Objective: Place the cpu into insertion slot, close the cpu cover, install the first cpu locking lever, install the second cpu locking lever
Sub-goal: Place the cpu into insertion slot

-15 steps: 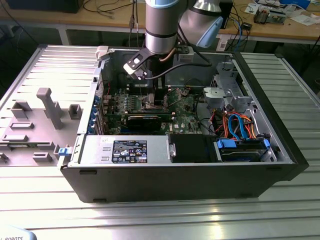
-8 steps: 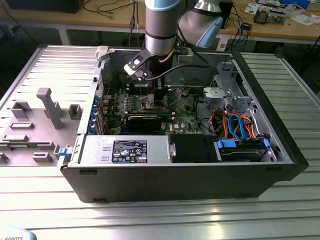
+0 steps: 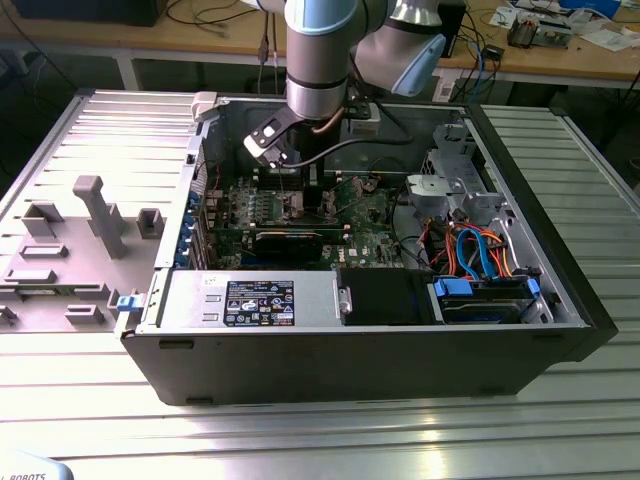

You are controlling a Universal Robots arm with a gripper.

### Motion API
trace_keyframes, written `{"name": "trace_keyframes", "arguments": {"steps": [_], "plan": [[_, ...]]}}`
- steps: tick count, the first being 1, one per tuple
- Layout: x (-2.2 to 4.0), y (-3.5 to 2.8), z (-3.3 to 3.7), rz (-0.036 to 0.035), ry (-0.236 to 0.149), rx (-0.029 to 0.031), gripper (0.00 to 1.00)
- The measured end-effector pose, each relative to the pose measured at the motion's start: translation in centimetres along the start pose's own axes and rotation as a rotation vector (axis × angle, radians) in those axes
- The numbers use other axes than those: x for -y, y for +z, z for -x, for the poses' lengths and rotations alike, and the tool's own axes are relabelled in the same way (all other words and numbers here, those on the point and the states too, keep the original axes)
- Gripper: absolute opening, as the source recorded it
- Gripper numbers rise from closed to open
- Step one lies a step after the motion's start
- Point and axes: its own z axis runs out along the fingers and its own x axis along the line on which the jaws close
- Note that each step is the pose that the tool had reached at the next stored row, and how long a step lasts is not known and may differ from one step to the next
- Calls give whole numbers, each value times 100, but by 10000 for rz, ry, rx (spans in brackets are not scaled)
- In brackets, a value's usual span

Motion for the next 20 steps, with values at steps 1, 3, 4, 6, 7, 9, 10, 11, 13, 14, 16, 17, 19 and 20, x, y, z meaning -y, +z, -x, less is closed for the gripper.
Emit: {"name": "trace_keyframes", "arguments": {"steps": [1,3,4,6,7,9,10,11,13,14,16,17,19,20], "plan": [[0,7,-1,0,1,-1,54],[0,21,-1,1,-78,-3,54],[0,27,-2,2,-179,-6,54],[1,37,-4,3,-438,-9,54],[1,45,-7,4,-473,-10,54],[1,53,-12,3,-453,-8,54],[1,59,-17,2,-388,-8,54],[2,64,-22,3,-358,-8,54],[1,73,-30,3,-352,-8,54],[1,78,-31,3,-350,-9,54],[3,96,-31,-2,-333,-6,54],[3,101,-30,-4,-326,-2,54],[3,110,-30,-3,-316,-1,54],[3,111,-30,-2,-315,-3,54]]}}
